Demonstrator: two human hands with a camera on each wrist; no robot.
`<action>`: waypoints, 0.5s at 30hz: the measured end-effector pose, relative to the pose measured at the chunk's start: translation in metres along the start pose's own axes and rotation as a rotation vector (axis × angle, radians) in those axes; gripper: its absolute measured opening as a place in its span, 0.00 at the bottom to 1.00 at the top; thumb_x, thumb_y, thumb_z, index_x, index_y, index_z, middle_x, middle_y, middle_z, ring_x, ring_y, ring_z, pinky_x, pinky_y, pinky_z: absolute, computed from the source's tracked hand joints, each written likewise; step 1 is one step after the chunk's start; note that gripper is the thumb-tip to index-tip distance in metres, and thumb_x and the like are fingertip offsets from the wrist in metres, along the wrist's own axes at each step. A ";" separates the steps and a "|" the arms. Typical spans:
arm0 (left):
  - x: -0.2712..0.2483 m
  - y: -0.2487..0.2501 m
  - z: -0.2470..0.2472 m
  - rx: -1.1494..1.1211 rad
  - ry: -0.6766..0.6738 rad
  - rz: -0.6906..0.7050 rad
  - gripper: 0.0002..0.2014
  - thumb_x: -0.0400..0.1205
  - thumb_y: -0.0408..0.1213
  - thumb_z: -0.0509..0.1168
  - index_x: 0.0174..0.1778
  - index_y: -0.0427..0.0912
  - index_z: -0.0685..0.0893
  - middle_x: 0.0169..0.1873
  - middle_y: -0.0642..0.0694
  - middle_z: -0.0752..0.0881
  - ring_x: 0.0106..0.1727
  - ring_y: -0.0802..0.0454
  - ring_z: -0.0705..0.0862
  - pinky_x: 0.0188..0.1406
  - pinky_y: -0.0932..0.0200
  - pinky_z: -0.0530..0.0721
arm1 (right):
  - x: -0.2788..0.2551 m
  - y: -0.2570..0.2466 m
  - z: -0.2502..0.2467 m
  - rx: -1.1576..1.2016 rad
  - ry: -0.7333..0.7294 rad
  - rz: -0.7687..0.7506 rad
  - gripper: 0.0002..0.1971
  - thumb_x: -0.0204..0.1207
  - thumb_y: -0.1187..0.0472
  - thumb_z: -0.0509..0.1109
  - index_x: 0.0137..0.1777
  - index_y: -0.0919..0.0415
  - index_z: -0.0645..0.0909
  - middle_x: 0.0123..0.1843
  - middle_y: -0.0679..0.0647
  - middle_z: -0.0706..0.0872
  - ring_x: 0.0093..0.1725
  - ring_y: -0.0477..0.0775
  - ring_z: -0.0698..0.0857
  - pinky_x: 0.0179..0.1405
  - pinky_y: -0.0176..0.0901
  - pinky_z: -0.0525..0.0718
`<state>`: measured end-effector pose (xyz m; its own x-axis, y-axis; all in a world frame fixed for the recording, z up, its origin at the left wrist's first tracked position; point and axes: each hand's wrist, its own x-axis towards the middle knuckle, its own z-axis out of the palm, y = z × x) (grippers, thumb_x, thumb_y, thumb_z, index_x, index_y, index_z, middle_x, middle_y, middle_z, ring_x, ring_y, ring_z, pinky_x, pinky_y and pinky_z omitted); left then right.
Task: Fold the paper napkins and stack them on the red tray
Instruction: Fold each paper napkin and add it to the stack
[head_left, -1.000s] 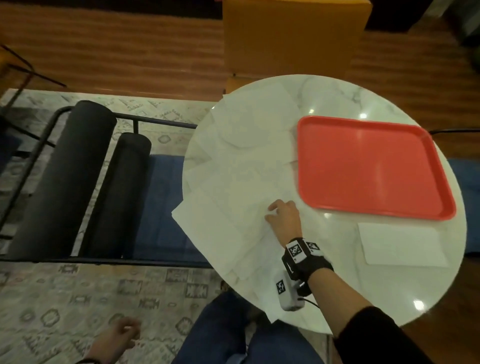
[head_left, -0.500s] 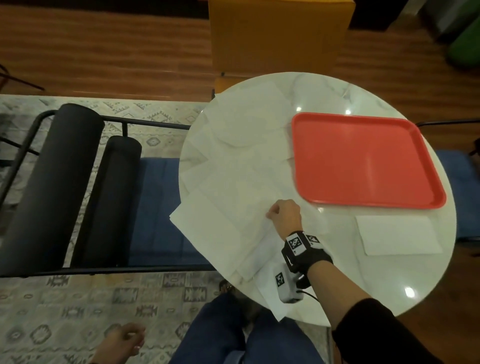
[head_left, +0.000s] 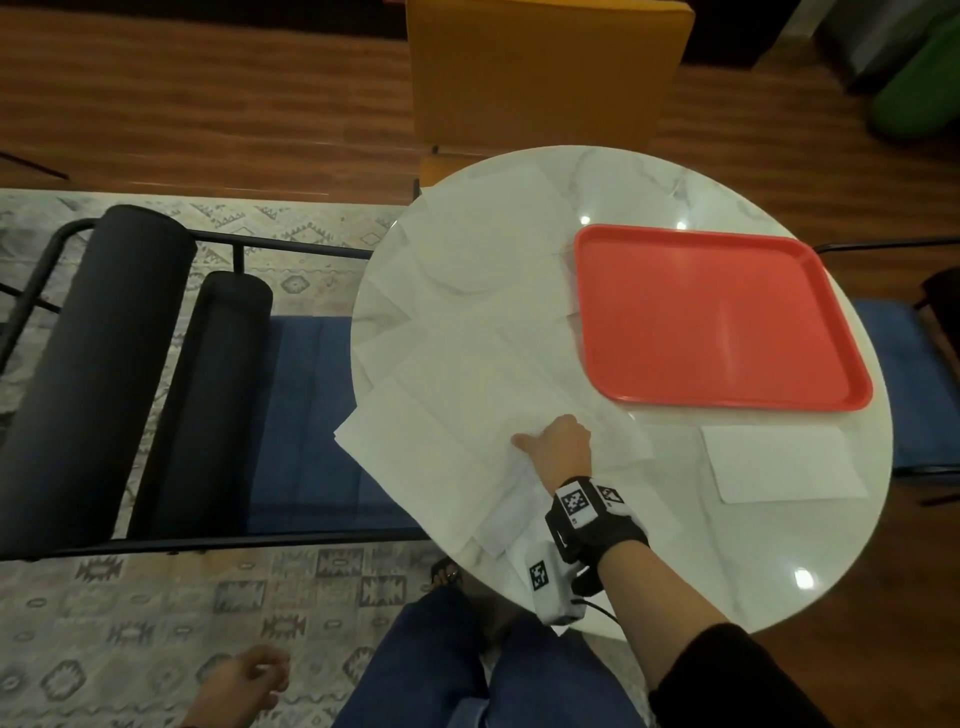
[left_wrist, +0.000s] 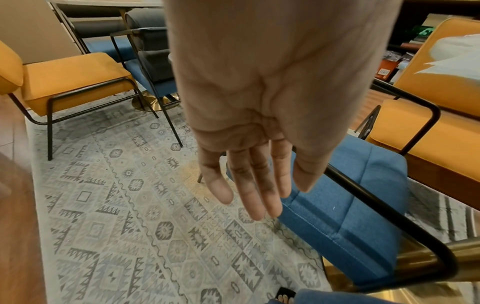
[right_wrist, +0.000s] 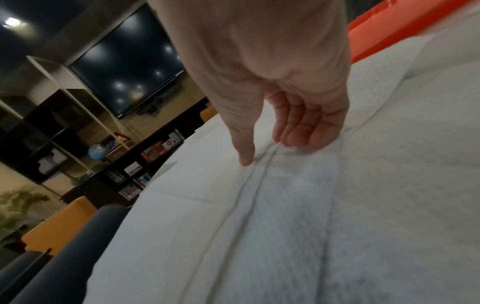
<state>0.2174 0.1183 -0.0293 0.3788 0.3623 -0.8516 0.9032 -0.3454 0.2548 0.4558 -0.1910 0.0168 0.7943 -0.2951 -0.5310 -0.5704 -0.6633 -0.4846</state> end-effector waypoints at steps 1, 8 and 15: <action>0.000 0.000 0.000 -0.009 0.001 -0.005 0.04 0.80 0.27 0.65 0.46 0.31 0.84 0.42 0.28 0.88 0.37 0.41 0.83 0.14 0.70 0.76 | -0.001 -0.002 0.000 0.005 0.012 0.012 0.25 0.67 0.50 0.79 0.51 0.70 0.76 0.52 0.67 0.84 0.49 0.62 0.83 0.48 0.53 0.84; 0.000 -0.015 0.003 -0.063 0.040 0.024 0.04 0.77 0.21 0.65 0.43 0.22 0.84 0.26 0.33 0.85 0.31 0.42 0.81 0.21 0.63 0.80 | -0.001 -0.010 -0.002 0.038 0.032 0.080 0.31 0.69 0.58 0.79 0.67 0.67 0.70 0.67 0.62 0.76 0.64 0.65 0.78 0.63 0.63 0.78; -0.006 0.005 -0.018 0.093 -0.003 0.161 0.04 0.78 0.29 0.68 0.48 0.37 0.86 0.34 0.43 0.88 0.38 0.47 0.85 0.43 0.54 0.83 | -0.006 -0.003 -0.007 0.087 0.157 -0.045 0.06 0.78 0.55 0.69 0.50 0.56 0.83 0.54 0.57 0.86 0.51 0.61 0.83 0.59 0.60 0.79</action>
<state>0.2230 0.1306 -0.0147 0.5159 0.2931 -0.8049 0.8084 -0.4775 0.3443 0.4541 -0.1916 0.0265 0.8387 -0.3742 -0.3956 -0.5436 -0.6187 -0.5672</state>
